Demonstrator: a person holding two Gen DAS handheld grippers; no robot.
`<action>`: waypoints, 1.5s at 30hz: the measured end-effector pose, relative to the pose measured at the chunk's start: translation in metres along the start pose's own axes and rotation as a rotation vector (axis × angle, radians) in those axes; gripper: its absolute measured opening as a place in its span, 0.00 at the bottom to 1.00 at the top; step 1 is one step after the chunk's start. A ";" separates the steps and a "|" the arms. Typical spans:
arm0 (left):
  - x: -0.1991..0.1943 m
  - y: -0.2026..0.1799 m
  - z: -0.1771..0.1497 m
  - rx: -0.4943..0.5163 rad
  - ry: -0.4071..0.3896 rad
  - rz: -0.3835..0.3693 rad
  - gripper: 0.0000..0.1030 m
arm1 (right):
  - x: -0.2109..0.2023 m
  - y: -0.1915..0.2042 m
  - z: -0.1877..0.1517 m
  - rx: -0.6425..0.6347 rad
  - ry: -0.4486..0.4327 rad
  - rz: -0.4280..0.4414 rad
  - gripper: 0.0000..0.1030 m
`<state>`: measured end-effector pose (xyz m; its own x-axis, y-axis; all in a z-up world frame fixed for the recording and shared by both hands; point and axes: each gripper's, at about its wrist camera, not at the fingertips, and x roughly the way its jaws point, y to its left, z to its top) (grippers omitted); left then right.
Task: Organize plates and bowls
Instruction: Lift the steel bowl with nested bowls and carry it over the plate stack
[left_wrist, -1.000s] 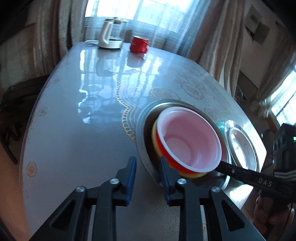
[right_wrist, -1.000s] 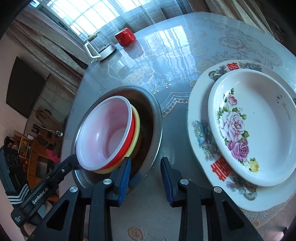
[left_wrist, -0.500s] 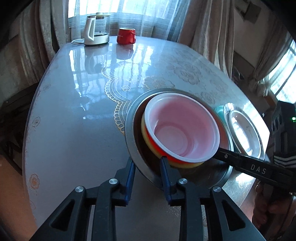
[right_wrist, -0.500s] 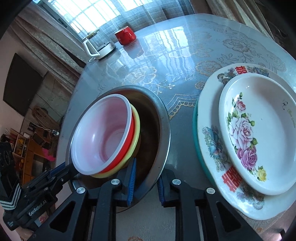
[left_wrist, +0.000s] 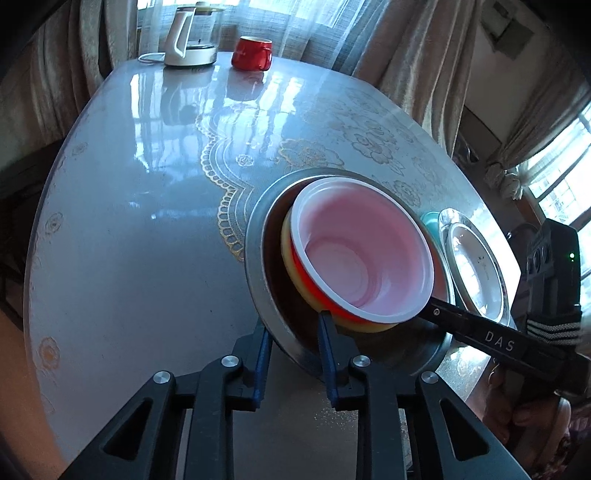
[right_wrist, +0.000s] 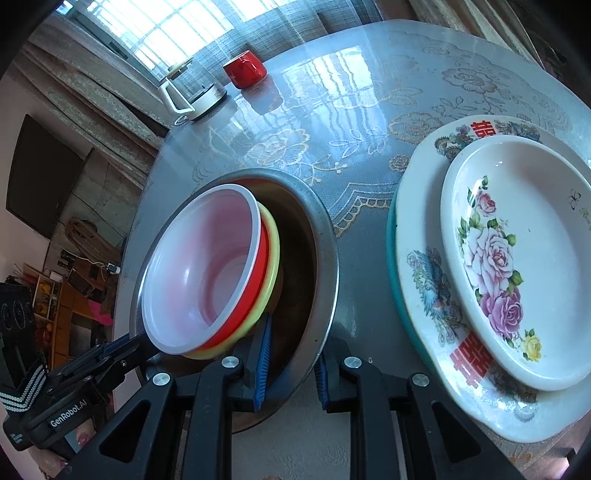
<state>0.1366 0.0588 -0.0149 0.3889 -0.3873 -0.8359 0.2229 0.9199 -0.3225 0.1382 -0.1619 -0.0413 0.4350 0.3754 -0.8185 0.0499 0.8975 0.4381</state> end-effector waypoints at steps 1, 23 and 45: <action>0.000 -0.002 0.000 0.003 0.001 0.007 0.24 | 0.000 0.001 0.000 -0.002 0.000 -0.003 0.20; -0.005 -0.013 -0.023 -0.113 -0.159 0.110 0.23 | 0.011 0.006 -0.001 -0.032 -0.033 -0.002 0.20; -0.007 -0.019 -0.032 -0.073 -0.250 0.130 0.24 | 0.008 0.006 -0.011 -0.030 -0.052 0.000 0.19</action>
<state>0.1012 0.0461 -0.0170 0.6203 -0.2606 -0.7398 0.0957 0.9613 -0.2583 0.1318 -0.1510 -0.0497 0.4813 0.3639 -0.7975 0.0231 0.9042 0.4265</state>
